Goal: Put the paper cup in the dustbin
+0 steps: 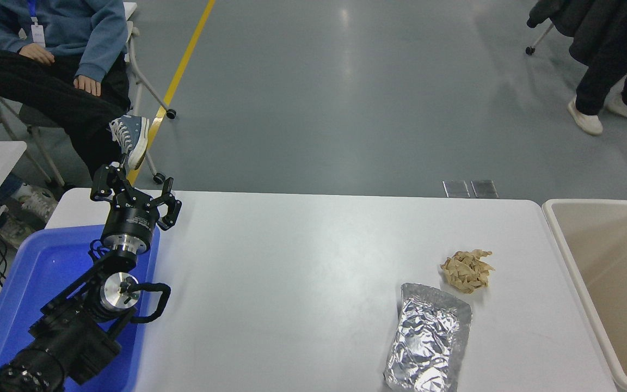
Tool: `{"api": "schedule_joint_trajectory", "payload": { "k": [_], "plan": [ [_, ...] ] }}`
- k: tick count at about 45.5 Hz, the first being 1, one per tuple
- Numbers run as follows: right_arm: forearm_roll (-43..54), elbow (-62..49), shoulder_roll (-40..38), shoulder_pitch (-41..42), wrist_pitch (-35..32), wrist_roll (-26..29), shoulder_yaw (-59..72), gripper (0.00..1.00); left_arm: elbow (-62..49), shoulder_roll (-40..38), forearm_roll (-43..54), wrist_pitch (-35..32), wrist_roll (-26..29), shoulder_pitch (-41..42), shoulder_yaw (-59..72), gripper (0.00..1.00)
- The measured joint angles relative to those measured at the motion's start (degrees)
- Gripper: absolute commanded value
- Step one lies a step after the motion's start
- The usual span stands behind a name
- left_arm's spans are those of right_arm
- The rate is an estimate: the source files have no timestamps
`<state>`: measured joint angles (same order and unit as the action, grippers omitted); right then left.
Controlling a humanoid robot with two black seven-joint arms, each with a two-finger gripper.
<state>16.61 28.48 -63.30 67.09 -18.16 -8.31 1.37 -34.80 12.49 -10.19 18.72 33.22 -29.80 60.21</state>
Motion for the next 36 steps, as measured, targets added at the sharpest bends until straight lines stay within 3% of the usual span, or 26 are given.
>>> {"api": "schedule_joint_trajectory", "payload": {
  "k": [13,22,36],
  "plan": [
    [-20.3,-4.5,2.8,-14.6,5.3,2.3,-0.2,0.0,0.0,0.0,0.0,0.0,0.0,0.0,0.0,1.0],
    [-35.3,-8.3,10.7,-21.9,9.7,7.3,-1.4,0.0,0.1,0.0,0.0,0.0,0.0,0.0,0.0,1.0],
    [-44.4,-16.0,23.9,-27.6,17.8,15.4,-11.1,0.0,0.1,0.0,0.0,0.0,0.0,0.0,0.0,1.0]
  ]
}}
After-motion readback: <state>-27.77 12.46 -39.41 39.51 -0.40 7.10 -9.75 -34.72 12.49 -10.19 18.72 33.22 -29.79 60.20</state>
